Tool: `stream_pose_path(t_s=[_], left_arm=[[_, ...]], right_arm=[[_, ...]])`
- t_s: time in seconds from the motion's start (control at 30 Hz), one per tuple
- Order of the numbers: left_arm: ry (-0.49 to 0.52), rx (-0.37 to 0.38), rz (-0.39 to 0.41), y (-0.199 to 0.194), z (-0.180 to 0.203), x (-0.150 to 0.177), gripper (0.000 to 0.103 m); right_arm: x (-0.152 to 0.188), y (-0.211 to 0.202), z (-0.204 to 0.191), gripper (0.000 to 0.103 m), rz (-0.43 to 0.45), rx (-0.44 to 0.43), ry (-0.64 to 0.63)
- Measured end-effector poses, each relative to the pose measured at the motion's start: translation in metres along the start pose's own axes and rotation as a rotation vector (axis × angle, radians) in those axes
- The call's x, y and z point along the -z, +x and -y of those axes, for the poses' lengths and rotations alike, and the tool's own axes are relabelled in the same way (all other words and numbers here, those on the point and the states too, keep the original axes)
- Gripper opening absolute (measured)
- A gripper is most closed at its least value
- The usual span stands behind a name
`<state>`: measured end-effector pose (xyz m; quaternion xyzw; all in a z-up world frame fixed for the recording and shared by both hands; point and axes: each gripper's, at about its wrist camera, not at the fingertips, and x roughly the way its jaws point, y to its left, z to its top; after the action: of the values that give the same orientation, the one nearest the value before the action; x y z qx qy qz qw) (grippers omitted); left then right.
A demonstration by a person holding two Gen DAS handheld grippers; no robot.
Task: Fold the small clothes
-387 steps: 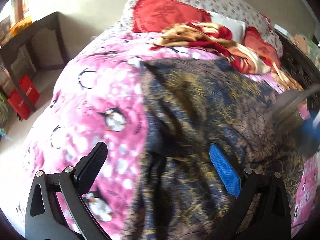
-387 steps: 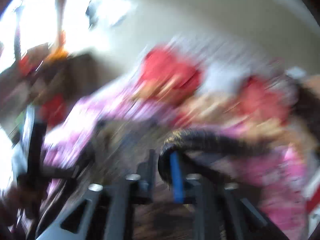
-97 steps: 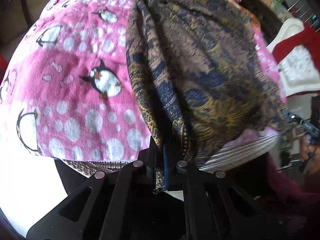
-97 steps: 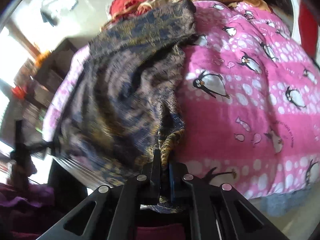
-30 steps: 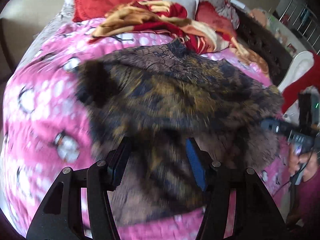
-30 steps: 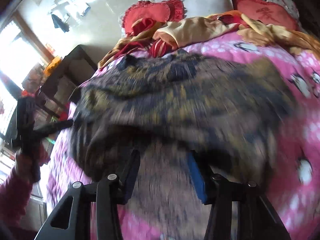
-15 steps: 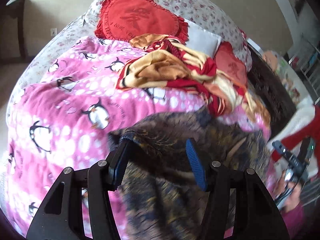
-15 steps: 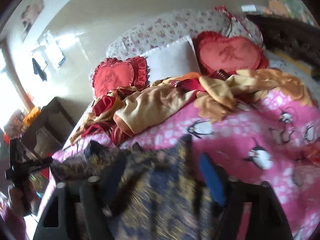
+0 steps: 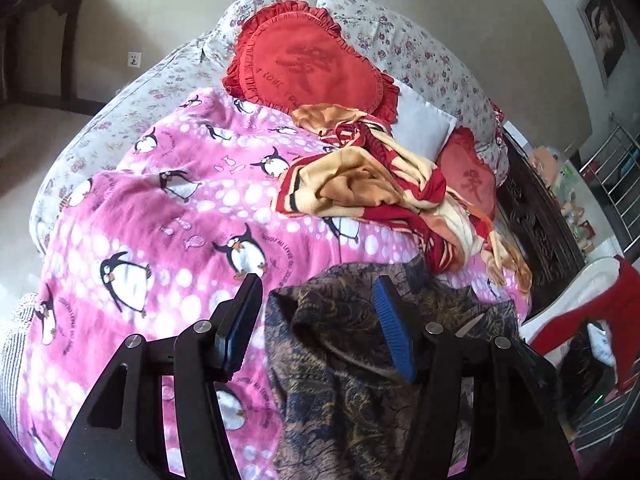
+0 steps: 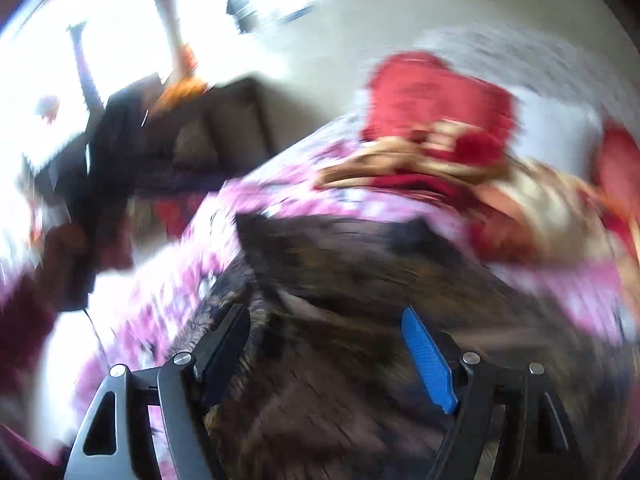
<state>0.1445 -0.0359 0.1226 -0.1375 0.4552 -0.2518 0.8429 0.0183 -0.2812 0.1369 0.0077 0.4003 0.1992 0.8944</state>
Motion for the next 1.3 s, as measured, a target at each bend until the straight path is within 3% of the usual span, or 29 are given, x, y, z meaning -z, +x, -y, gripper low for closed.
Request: stream_pose_path(t_s=[0.13, 0.17, 0.2, 0.23, 0.27, 0.3, 0.43, 0.6, 0.63, 0.67, 0.73, 0.8, 0.9, 1.0, 1.03, 1.1, 1.13, 1.23, 1.3], left_arm=[[0.006, -0.006, -0.032, -0.005, -0.013, 0.010, 0.058], [0.009, -0.017, -0.036, -0.007, -0.016, 0.013, 0.058], [0.011, -0.023, -0.037, -0.008, -0.018, 0.014, 0.058], [0.017, -0.024, -0.036, -0.011, -0.022, 0.017, 0.058], [0.020, -0.022, -0.035, -0.013, -0.024, 0.019, 0.058], [0.021, -0.023, -0.036, -0.015, -0.027, 0.021, 0.058], [0.013, 0.001, -0.054, -0.011, -0.026, 0.033, 0.058], [0.046, 0.016, -0.121, 0.006, -0.008, 0.054, 0.058], [0.053, 0.022, -0.131, 0.008, -0.006, 0.060, 0.058], [0.062, 0.017, -0.139, 0.009, -0.004, 0.065, 0.058], [0.100, -0.010, -0.158, 0.014, 0.000, 0.078, 0.058], [0.126, -0.030, -0.175, 0.020, 0.000, 0.087, 0.058], [0.108, -0.047, -0.200, 0.032, -0.002, 0.095, 0.058], [0.071, -0.042, -0.209, 0.043, 0.000, 0.101, 0.058], [0.069, -0.052, -0.213, 0.047, 0.001, 0.104, 0.058], [0.074, -0.066, -0.223, 0.051, 0.005, 0.107, 0.058], [0.086, -0.072, -0.222, 0.052, 0.008, 0.109, 0.058], [0.112, -0.094, -0.218, 0.054, 0.011, 0.112, 0.058], [0.117, -0.106, -0.220, 0.057, 0.012, 0.113, 0.058]], right_arm=[[-0.010, 0.060, -0.043, 0.076, -0.072, 0.034, -0.207], [-0.009, 0.070, -0.045, 0.068, -0.097, 0.055, -0.236], [-0.009, 0.079, -0.044, 0.053, -0.124, 0.075, -0.256], [-0.010, 0.088, -0.039, 0.021, -0.153, 0.108, -0.257], [-0.012, 0.090, -0.033, 0.006, -0.159, 0.123, -0.240], [-0.019, 0.087, -0.020, 0.003, -0.126, 0.123, -0.178], [-0.046, 0.085, 0.025, 0.004, -0.037, 0.137, 0.064], [-0.041, 0.110, 0.048, 0.007, -0.072, 0.148, 0.203], [-0.040, 0.104, 0.049, 0.021, -0.068, 0.144, 0.217], [-0.035, 0.090, 0.054, 0.042, -0.066, 0.139, 0.243], [-0.019, 0.048, 0.068, 0.049, -0.016, 0.143, 0.288], [0.000, 0.001, 0.081, 0.052, 0.033, 0.239, 0.313], [0.031, -0.058, 0.123, 0.068, 0.060, 0.484, 0.370], [0.049, -0.077, 0.176, 0.071, 0.011, 0.633, 0.466], [0.055, -0.071, 0.194, 0.071, -0.048, 0.638, 0.509], [0.061, -0.061, 0.216, 0.043, -0.086, 0.544, 0.583], [0.064, -0.062, 0.219, 0.006, -0.066, 0.463, 0.605], [0.058, -0.082, 0.206, 0.004, 0.043, 0.546, 0.543], [0.060, -0.087, 0.210, 0.004, 0.045, 0.640, 0.557]])
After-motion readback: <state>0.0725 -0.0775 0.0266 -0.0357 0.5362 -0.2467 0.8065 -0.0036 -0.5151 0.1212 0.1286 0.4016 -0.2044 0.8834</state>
